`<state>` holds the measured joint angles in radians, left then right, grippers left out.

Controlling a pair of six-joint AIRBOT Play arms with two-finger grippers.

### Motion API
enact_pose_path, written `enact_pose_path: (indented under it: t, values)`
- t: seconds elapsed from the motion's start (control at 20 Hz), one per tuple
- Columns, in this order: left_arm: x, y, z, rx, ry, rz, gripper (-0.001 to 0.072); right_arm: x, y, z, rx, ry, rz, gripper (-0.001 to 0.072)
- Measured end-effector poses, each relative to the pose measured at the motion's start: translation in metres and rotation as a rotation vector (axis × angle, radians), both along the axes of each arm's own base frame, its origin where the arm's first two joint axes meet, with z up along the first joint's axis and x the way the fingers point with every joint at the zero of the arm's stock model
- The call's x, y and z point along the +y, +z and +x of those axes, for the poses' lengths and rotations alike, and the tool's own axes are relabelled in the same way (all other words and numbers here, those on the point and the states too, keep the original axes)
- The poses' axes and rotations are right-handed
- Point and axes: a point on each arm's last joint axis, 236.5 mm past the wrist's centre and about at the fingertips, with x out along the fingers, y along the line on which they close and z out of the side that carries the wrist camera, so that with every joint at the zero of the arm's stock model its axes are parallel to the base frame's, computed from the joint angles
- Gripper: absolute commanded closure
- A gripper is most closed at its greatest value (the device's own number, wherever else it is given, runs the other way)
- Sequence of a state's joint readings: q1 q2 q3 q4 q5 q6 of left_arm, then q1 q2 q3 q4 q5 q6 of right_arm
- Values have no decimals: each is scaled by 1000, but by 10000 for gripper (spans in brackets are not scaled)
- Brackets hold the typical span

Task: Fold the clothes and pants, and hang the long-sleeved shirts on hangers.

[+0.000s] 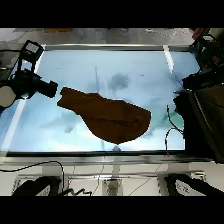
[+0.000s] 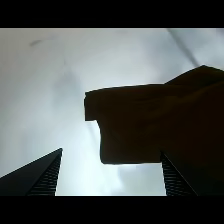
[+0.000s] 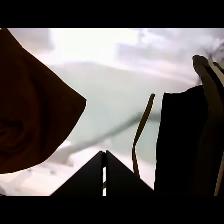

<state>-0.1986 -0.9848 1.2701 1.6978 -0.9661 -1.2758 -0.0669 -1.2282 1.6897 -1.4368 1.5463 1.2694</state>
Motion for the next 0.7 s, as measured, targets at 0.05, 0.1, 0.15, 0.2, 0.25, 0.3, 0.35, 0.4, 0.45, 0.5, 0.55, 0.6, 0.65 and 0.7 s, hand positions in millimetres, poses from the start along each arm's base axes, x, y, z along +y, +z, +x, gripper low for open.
enact_pose_path:
  t: [0.05, 0.1, 0.15, 0.2, 0.25, 0.3, 0.35, 0.4, 0.45, 0.5, 0.55, 0.6, 0.65, 0.7]
  values:
    - [0, 0, 0, 0, 0, 0, 19, 0, 0, 0, 0, 0, 0, 690]
    - [0, 0, 0, 0, 0, 0, 19, 0, 0, 0, 0, 0, 0, 690]
    - [0, 0, 0, 0, 0, 0, 19, 0, 0, 0, 0, 0, 0, 690]
    - [0, 0, 0, 0, 0, 0, 19, 0, 0, 0, 0, 0, 0, 689]
    - [0, 0, 0, 0, 0, 0, 19, 0, 0, 0, 0, 0, 0, 690]
    - [0, 0, 0, 0, 0, 0, 19, 0, 0, 0, 0, 0, 0, 689]
    - [0, 0, 0, 0, 0, 0, 19, 0, 0, 0, 0, 0, 0, 690]
    - [0, 0, 0, 0, 0, 0, 18, 0, 0, 0, 0, 0, 0, 690]
    - [0, 0, 0, 0, 0, 0, 19, 0, 0, 0, 0, 0, 0, 690]
    - [0, 0, 0, 0, 0, 0, 19, 0, 0, 0, 0, 0, 0, 690]
    - [0, 0, 0, 0, 0, 0, 18, 0, 0, 0, -2, 0, 0, 689]
    - [0, 0, 0, 0, 0, 0, 19, 0, 1, 1, -7, -1, 0, 689]
    - [0, 0, 0, 0, 0, 0, 19, 0, 1, 3, -14, -2, 0, 689]
    - [0, 0, 0, 0, 0, 1, 19, 0, 3, 5, -25, -3, 1, 689]
